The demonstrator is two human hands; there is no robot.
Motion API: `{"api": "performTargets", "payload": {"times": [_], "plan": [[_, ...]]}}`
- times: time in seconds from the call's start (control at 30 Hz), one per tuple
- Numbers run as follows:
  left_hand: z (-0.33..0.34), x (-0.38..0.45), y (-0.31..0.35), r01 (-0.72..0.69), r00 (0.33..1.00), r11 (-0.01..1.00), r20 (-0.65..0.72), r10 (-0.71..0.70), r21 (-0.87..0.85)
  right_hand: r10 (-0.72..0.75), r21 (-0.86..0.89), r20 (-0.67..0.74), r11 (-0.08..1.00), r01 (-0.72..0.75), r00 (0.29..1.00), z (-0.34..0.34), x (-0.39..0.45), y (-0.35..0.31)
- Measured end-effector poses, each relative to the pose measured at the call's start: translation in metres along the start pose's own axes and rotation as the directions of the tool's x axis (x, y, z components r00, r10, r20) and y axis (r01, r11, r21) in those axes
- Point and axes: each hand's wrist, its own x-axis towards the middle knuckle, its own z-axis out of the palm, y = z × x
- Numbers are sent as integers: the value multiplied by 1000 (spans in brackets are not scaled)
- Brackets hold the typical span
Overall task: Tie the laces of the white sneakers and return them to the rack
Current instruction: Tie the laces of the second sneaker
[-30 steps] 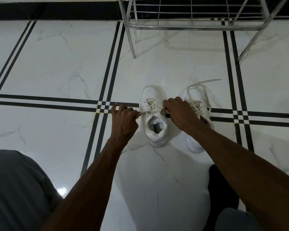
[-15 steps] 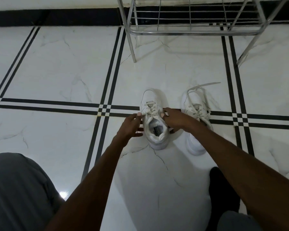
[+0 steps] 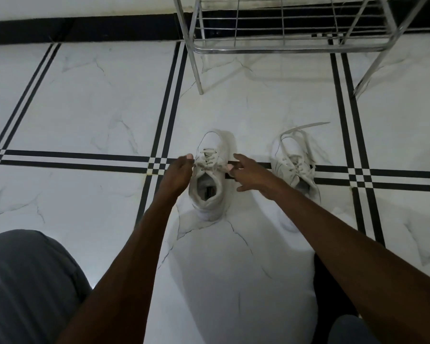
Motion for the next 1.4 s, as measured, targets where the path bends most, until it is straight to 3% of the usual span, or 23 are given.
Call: {"api": "performTargets", "payload": {"times": [0.07, 0.13, 0.23, 0.33, 0.4, 0.57, 0.7, 0.83, 1.1, 1.4], "plan": [[3, 9, 10, -23, 988, 987, -144, 46, 157, -57, -64, -83, 997, 51, 995, -19, -6, -3], [13, 12, 27, -133, 941, 965, -278, 195, 226, -124, -43, -193, 992, 118, 973, -41, -15, -6], [49, -1, 66, -376, 886, 905, -210, 415, 199, -189, -96, -344, 982, 166, 920, -81, -30, -6], [94, -12, 82, -359, 933, 930, 29, 358, 77, -177, -197, -448, 976, 96, 876, -123, -44, 6], [123, -15, 79, -313, 940, 949, 153, 306, 27, -100, -158, -476, 987, 27, 873, -144, -53, 21], [156, -27, 76, -261, 932, 963, 246, 268, -62, 111, 35, -464, 994, -107, 879, -157, -66, 54], [169, -30, 82, -327, 916, 945, 237, 322, -21, 178, 222, -404, 971, -93, 897, -139, -66, 66], [176, -28, 80, -346, 926, 936, 186, 328, 69, 119, 148, -418, 987, -61, 901, -128, -64, 58], [155, -17, 74, -308, 933, 951, 192, 304, -7, -23, 135, -421, 987, 87, 907, -105, -50, 50], [130, -14, 59, -439, 898, 888, 91, 430, 135, -260, -305, -581, 948, 90, 771, -79, -36, 33]]}}
